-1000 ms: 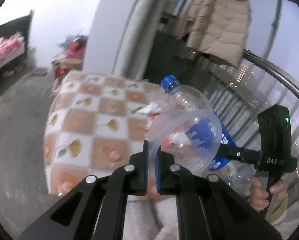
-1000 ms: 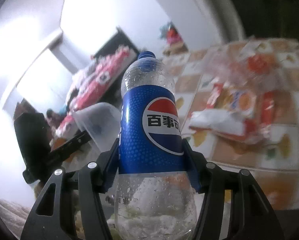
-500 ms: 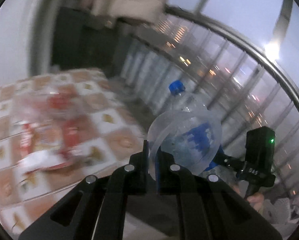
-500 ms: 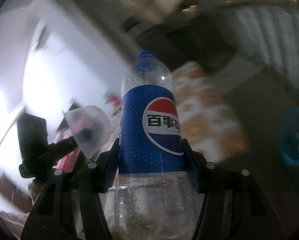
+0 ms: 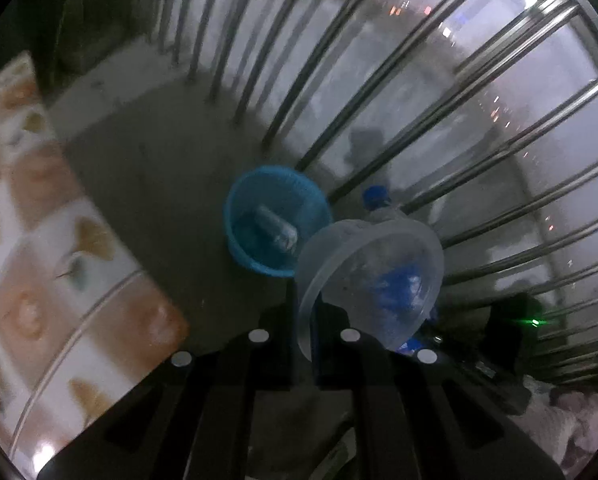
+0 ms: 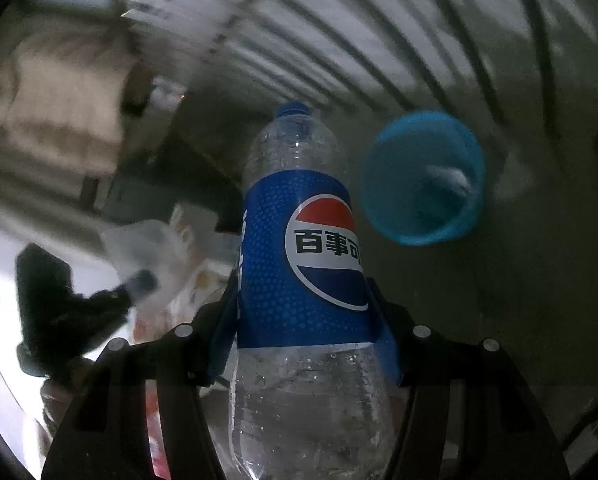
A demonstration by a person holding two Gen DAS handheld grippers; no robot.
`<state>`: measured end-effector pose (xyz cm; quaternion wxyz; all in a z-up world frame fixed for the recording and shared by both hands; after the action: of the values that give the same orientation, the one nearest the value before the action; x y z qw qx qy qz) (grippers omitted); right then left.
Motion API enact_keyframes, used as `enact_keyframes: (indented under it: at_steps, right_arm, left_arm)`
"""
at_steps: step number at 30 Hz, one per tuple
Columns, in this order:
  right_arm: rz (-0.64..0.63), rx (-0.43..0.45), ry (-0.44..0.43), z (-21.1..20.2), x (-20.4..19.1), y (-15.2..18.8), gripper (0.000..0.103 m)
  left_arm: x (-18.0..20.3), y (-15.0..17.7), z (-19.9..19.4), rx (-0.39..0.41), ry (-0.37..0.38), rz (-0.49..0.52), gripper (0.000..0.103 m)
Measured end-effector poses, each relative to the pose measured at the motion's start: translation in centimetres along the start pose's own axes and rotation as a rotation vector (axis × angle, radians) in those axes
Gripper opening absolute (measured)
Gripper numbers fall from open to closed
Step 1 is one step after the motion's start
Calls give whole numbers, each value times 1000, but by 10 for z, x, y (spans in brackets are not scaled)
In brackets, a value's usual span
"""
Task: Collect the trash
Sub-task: 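Carry the bottle and cup over the wastebasket and open both tools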
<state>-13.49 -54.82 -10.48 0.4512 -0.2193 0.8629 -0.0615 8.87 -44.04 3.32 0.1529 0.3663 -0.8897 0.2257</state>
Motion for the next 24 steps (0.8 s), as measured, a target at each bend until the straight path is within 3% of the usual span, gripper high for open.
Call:
enact_keyframes:
  at_steps: [5,9,11,12,13,15,17,24]
  right_arm:
    - [158,-28,-9,11,43,-16,57]
    - [241,-20,-26,32,57,-51,59]
    - [274,-4,-43,47,64,-70,67]
    - [289,7,-50,51,68,-75,77]
    - [311,12,-48,60,73,-81,80]
    - [349,-4,-27,73,87,-85,80]
    - [386,-19,-21,81,94,-80,80]
    - [307,-51,12,73,88,-51,80]
  left_arm:
    - [-11,-26,81,-102,-81,-51,5]
    - [-18,-51,115,-111,-78,-81,6]
    - [-15,-62,126,-123,-69,-58,33]
    - [-18,-69,132,-108,-92,-69,60]
    - [-22,-74,132,-68,-111,-93,67]
    - [-34,-77,127,-13,-121,-156,68]
    - [-45,-73,121,-33,-93,-209,68]
    - [-49,-66,78,31,-52,-165,68]
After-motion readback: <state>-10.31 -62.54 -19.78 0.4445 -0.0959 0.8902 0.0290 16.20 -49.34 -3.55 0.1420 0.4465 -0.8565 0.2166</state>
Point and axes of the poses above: each gripper's, at about its wrist camera, not at the fingertips, and z roughly the way its jaws point, x to its right, y to its underside, the point moved 2 cm from there along z, roughly the way its jaws point, and after that the axes turned 4 degrees about -z, right-handed, at the moved point
